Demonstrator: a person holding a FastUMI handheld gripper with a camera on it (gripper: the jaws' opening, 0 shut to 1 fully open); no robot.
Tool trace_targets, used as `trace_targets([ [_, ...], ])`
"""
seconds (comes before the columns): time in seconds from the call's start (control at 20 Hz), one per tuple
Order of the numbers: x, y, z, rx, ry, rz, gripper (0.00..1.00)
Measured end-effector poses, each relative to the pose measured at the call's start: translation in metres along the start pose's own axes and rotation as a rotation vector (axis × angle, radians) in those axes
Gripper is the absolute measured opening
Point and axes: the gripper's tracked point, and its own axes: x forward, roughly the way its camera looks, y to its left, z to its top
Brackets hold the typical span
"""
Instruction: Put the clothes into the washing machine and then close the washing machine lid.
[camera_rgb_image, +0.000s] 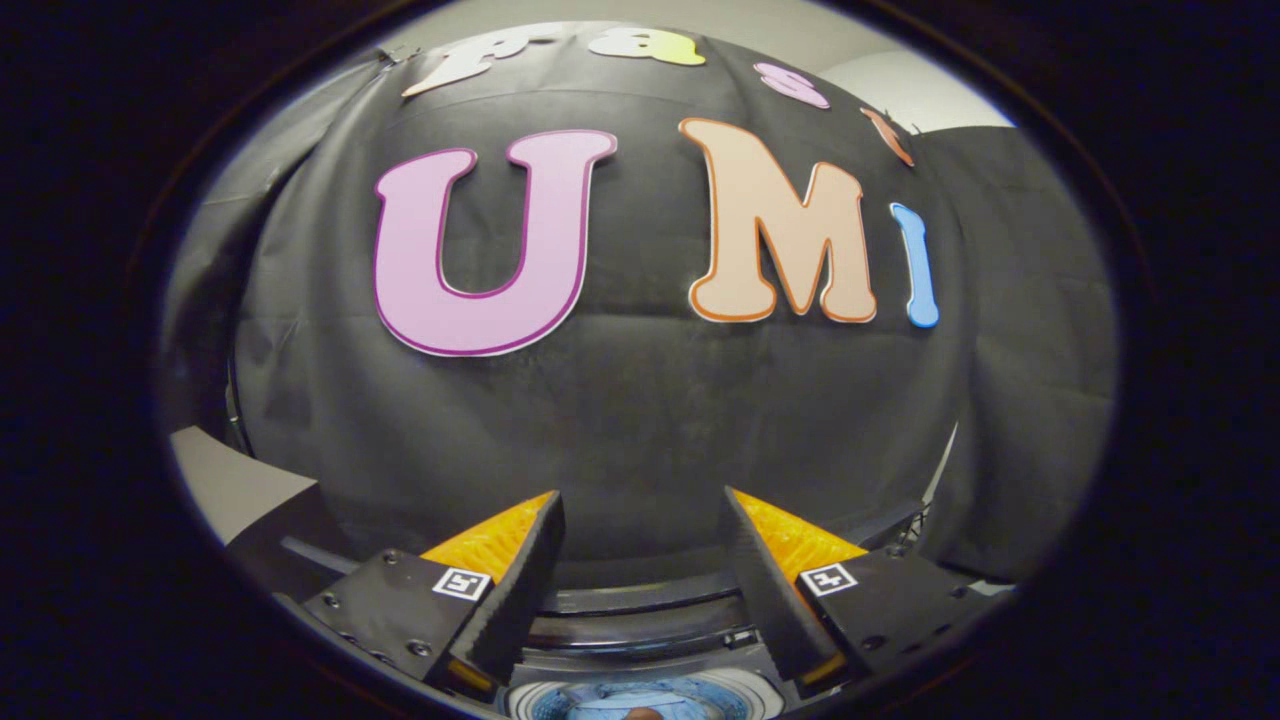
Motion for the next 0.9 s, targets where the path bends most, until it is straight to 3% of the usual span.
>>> trace_targets([
  [0.9, -0.0005, -0.0075, 0.0014, 0.014, -0.020, -0.047, 0.98],
])
